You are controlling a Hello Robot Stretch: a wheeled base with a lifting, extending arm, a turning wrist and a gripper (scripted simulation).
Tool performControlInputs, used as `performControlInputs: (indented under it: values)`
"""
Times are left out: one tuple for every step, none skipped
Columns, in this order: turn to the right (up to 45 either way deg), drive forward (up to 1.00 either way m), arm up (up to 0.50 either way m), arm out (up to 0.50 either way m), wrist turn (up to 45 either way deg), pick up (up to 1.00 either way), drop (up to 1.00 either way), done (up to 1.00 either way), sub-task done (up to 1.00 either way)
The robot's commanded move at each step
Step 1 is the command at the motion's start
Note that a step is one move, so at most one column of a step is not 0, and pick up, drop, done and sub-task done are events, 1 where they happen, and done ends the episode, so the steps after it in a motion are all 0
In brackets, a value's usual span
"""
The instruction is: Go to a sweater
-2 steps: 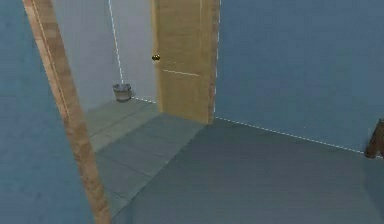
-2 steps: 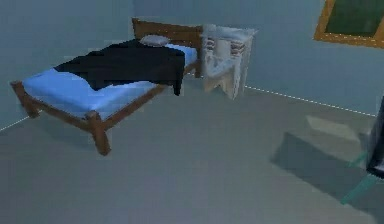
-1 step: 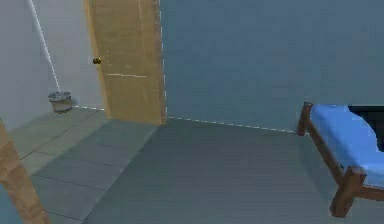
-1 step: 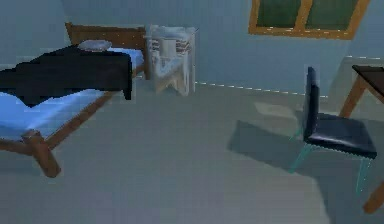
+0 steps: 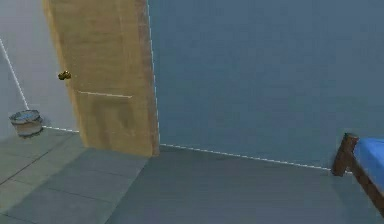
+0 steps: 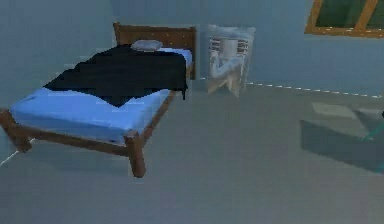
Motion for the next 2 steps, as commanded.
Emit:
performControlInputs:
  values:
    - [-45.0, 0.00, 0.00, 0.00, 0.0, 0.00, 0.00, 0.00, 0.00]
    - [-6.0, 0.00, 0.00, 0.00, 0.0, 0.00, 0.00, 0.00, 0.00]
